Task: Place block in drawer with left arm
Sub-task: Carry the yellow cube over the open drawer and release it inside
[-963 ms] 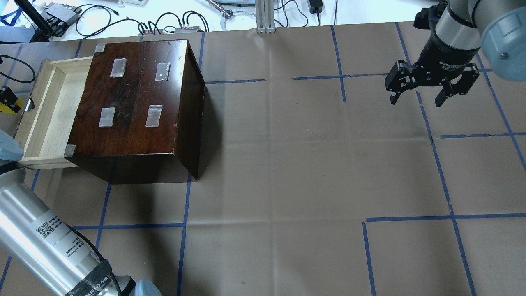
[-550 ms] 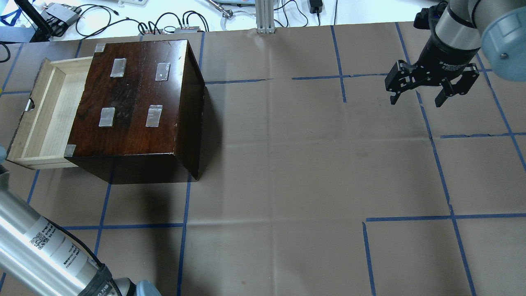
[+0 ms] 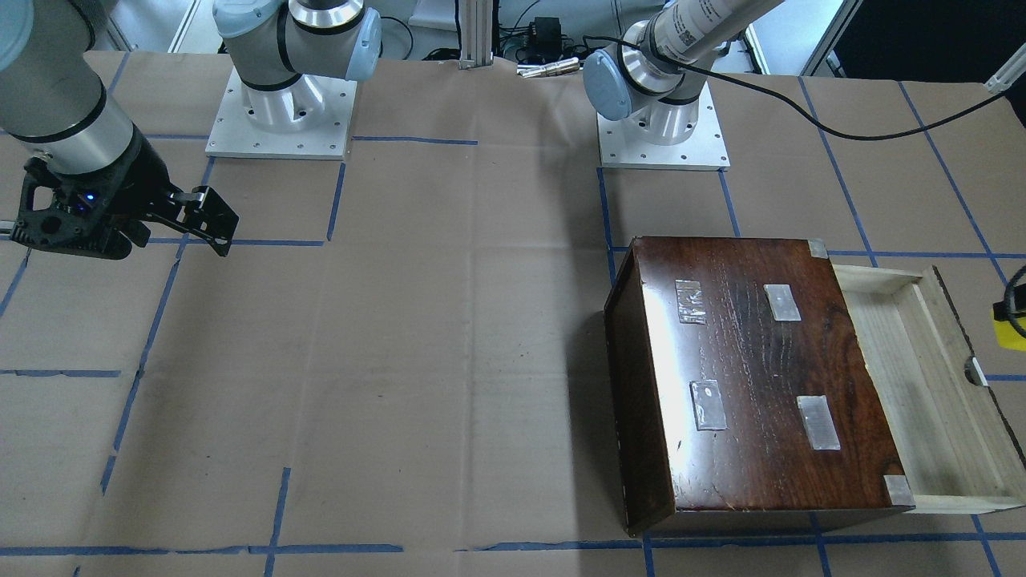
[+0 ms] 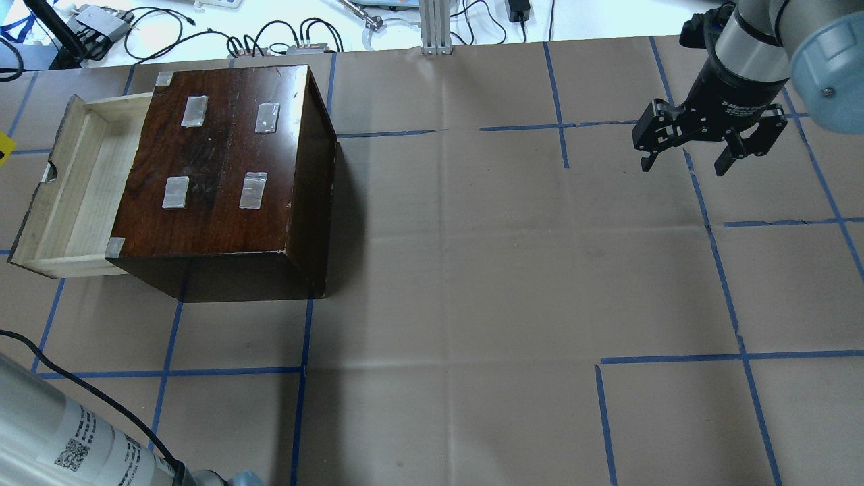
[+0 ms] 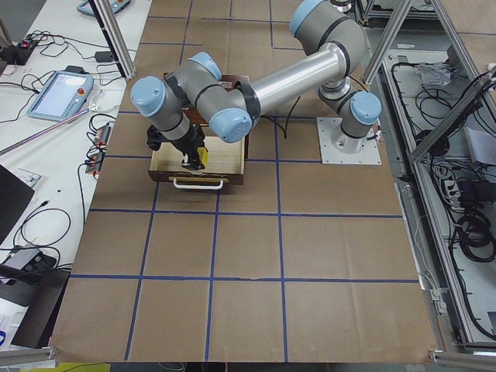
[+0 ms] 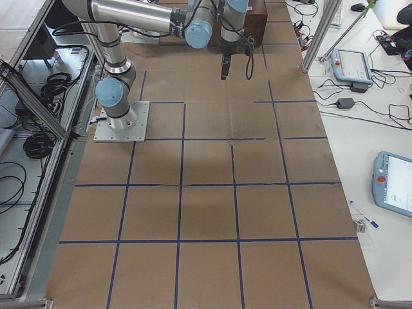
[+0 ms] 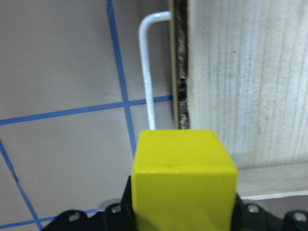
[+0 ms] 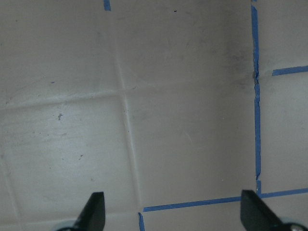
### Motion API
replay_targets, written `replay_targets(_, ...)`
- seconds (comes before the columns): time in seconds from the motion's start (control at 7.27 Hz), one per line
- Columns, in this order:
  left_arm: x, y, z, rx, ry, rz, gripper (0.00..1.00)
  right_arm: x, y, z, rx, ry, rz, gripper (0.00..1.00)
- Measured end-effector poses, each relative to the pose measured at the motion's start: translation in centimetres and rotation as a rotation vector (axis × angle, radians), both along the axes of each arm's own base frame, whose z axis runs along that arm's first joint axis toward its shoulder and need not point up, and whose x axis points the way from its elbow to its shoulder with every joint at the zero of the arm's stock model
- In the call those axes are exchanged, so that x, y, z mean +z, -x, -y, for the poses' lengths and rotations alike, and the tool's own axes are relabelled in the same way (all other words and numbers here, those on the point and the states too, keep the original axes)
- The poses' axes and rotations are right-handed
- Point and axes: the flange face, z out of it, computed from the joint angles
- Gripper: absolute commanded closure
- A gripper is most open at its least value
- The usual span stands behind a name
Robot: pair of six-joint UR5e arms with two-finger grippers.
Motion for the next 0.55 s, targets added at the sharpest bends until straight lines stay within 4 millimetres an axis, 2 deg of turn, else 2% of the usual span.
replay_targets(0.14,-1.7,2.6,0.5,-0.008,0.014,-0.005,1.00,0.0,0.0,0.0,0.000,0.000,0.000,0.00)
replay_targets(0.28,-3.8,4.3,0.9,-0.013,0.019,-0.025,1.00,0.0,0.0,0.0,0.000,0.000,0.000,0.00)
replay_targets(0.55,-7.0,5.4,1.2,-0.017,0.009,-0.047,0.99,0.0,0.0,0.0,0.000,0.000,0.000,0.00)
